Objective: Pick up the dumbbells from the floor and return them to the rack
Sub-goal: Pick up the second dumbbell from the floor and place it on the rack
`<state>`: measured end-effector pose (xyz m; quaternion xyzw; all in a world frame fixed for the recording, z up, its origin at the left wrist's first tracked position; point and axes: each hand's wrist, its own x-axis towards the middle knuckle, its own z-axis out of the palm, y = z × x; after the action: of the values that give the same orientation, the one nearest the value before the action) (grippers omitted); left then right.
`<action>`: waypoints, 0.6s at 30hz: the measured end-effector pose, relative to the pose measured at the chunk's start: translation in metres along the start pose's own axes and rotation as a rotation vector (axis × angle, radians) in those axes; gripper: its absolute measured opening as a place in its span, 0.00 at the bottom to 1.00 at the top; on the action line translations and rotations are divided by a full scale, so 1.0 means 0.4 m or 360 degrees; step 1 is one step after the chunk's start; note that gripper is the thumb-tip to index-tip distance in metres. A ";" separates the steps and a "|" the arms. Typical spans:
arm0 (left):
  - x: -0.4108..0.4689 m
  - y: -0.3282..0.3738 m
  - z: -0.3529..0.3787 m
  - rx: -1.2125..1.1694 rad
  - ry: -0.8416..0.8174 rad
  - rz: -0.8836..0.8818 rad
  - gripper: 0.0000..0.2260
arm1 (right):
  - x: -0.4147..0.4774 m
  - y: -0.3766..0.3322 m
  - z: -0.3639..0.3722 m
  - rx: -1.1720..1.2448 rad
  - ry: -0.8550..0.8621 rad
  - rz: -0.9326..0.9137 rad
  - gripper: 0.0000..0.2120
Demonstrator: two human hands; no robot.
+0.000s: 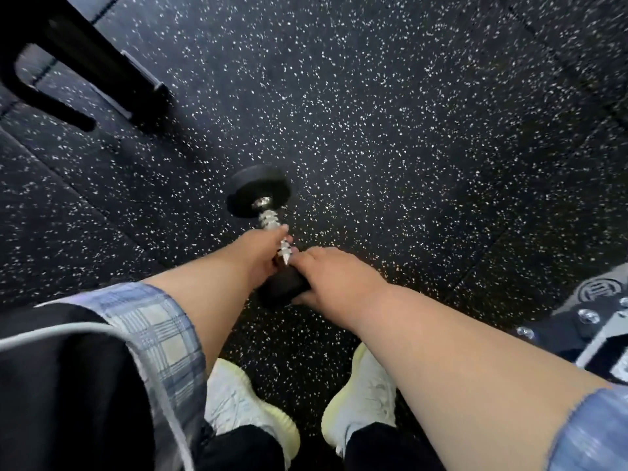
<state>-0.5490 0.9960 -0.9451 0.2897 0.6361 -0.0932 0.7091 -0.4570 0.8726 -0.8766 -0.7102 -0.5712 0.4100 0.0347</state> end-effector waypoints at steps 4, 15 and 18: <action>-0.283 0.081 -0.090 0.0004 0.0082 -0.0124 0.15 | -0.092 -0.204 -0.198 0.0209 0.0012 -0.0182 0.19; -1.100 0.508 -0.297 -0.0190 0.0158 0.0047 0.17 | -0.325 -0.783 -0.822 0.0402 0.0111 -0.0379 0.32; -1.300 0.597 -0.365 -0.0201 0.0193 0.0182 0.18 | -0.395 -0.933 -0.953 0.0430 0.0139 -0.0401 0.32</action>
<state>-0.6433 1.1449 -0.3816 0.2855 0.6648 0.0054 0.6903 -0.5138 1.0286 -0.3455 -0.6392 -0.5933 0.4440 0.2055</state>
